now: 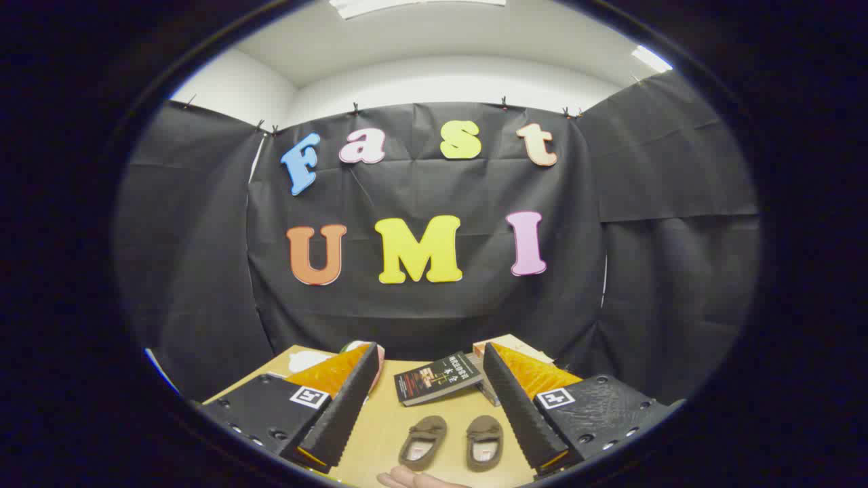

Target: Open the storage box then place both shoes into the box .Put the left shoe in first, then the right shoe, with the right side of both shoes facing outward in a uniform manner.

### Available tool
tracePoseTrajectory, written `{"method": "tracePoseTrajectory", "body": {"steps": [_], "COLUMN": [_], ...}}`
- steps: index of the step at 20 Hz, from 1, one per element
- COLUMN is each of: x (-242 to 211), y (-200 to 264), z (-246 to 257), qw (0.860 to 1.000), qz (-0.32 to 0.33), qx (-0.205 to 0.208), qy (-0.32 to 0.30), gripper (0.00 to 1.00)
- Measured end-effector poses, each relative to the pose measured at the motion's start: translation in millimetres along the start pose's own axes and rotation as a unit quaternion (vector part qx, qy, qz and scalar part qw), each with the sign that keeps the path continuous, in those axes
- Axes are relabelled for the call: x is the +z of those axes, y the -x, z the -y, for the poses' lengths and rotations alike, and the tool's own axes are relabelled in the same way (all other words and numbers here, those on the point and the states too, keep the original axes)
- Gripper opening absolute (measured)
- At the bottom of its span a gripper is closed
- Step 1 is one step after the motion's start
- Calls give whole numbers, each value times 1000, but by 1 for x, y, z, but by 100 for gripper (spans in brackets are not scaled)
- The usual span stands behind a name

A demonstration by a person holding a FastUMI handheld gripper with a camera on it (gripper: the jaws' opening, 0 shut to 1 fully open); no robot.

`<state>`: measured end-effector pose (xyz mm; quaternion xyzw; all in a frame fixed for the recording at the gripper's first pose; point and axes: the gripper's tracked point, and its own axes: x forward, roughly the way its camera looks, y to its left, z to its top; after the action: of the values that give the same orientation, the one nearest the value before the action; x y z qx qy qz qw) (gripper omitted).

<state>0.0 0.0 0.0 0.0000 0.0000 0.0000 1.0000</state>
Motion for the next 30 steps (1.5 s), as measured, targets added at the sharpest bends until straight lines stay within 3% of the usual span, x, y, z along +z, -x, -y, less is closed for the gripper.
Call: {"method": "tracePoseTrajectory", "body": {"steps": [19, 25, 30], "x": [-70, -121, -173], "y": [-19, -46, -68], "z": [11, -29, -85], "qw": [997, 990, 976], "qz": [-77, -129, -190], "qx": [13, 56, 101], "qy": [13, 0, -33], "gripper": [95, 95, 96]}}
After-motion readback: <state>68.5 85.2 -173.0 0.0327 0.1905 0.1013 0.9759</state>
